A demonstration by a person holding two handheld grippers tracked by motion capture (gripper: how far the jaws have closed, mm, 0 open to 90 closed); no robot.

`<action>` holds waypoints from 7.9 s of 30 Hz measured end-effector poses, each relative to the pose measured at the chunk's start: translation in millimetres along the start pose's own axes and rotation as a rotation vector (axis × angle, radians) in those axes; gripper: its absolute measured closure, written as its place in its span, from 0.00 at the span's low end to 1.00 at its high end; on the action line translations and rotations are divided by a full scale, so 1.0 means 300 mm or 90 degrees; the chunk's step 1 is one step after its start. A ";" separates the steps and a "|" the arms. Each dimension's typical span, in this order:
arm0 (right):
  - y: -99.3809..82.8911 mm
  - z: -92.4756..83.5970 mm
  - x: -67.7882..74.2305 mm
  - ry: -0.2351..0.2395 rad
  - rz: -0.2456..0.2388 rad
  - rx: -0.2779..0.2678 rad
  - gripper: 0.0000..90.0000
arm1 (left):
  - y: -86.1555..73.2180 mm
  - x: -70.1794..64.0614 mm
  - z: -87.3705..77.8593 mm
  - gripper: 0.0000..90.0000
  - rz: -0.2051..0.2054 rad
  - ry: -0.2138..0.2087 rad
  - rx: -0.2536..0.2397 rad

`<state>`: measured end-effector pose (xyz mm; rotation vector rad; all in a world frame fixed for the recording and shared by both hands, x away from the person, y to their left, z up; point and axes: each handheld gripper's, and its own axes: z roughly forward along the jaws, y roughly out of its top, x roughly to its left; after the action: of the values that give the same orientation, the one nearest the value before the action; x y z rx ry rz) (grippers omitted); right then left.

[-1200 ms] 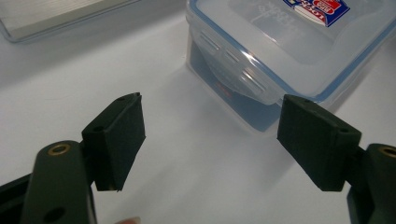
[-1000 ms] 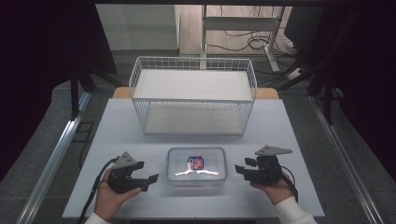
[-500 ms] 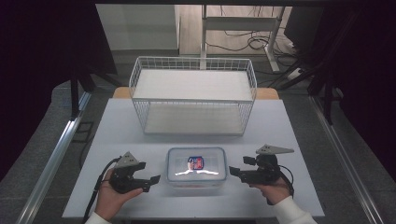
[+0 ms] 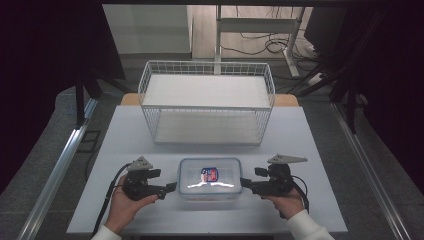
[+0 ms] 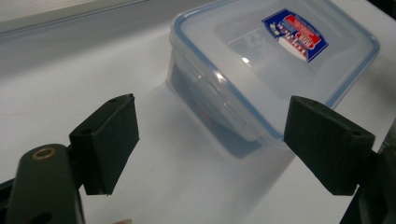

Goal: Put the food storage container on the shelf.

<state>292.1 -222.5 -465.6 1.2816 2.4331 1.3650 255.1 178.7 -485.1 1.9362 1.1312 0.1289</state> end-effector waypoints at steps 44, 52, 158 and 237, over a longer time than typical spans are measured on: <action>0.002 0.182 -0.093 0.160 0.163 0.110 0.24 | 0.035 0.105 0.171 0.37 -0.211 -0.213 0.078; 0.011 0.133 -0.093 0.159 0.190 0.111 0.45 | 0.032 0.095 0.148 0.45 -0.213 -0.209 0.061; 0.261 0.316 -0.287 0.078 0.244 -0.032 0.51 | 0.287 0.346 0.298 0.53 -0.207 -0.164 -0.051; 0.073 0.349 0.154 -0.049 -0.201 0.091 0.98 | -0.043 -0.018 -0.008 0.26 0.046 -0.027 0.018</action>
<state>320.6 -114.4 -498.3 0.9020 2.5794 1.0588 242.4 178.9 -491.2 1.9958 1.0414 0.1112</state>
